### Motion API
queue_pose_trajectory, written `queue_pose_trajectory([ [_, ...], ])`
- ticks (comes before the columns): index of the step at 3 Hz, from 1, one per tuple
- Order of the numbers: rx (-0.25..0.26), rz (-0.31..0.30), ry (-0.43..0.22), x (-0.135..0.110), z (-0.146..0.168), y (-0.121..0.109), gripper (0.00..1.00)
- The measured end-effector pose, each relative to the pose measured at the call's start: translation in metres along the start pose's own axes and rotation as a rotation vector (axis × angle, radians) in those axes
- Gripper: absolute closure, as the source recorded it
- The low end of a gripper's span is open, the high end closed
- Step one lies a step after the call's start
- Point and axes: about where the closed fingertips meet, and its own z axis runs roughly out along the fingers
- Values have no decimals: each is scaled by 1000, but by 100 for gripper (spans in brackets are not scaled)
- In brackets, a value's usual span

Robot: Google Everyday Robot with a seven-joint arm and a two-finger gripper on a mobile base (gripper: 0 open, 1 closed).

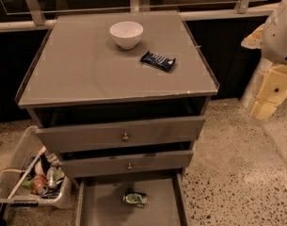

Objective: Pick green can from bottom drawer and place on counter

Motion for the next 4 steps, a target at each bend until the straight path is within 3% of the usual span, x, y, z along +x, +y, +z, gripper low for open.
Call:
queue_pose_trajectory([
  [2, -26, 31, -22, 4, 14, 4, 0],
  [4, -82, 65, -171, 14, 80, 32, 0],
])
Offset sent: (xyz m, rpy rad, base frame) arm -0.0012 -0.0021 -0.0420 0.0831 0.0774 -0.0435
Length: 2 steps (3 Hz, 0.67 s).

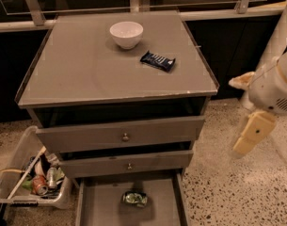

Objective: Pick green can from bottom drawer and place on counter

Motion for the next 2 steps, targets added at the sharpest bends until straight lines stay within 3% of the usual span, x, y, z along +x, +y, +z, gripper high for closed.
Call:
queue_pose_trajectory([
  [1, -25, -9, -109, 5, 59, 29, 0],
  [2, -26, -9, -109, 5, 58, 29, 0],
])
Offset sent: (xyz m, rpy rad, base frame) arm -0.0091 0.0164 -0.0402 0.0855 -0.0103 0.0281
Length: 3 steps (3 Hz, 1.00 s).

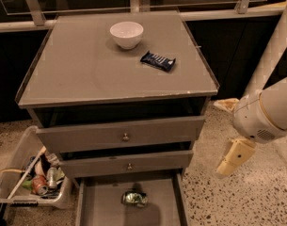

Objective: Pick green can from bottom drawer and place on counter

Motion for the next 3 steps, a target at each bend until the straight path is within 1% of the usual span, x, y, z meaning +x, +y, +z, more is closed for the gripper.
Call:
queue_pose_trajectory([
  [1, -41, 26, -34, 0, 25, 9, 0],
  [2, -74, 46, -69, 6, 69, 21, 0],
  [3, -62, 46, -128, 18, 116, 32, 0],
])
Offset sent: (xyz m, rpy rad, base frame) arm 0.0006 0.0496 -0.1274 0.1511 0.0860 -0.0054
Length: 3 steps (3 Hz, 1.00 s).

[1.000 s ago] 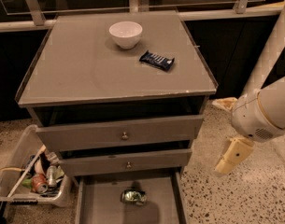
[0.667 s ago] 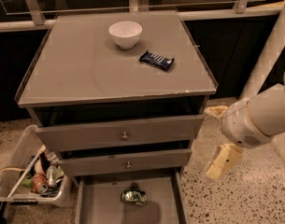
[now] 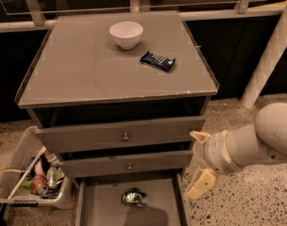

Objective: Pick green can from bottom drawer and place on counter

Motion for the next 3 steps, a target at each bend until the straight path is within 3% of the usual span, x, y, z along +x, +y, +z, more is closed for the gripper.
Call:
queue_pose_trajectory([
  [1, 73, -25, -35, 45, 68, -15, 0],
  [3, 65, -53, -31, 38, 73, -13, 0],
])
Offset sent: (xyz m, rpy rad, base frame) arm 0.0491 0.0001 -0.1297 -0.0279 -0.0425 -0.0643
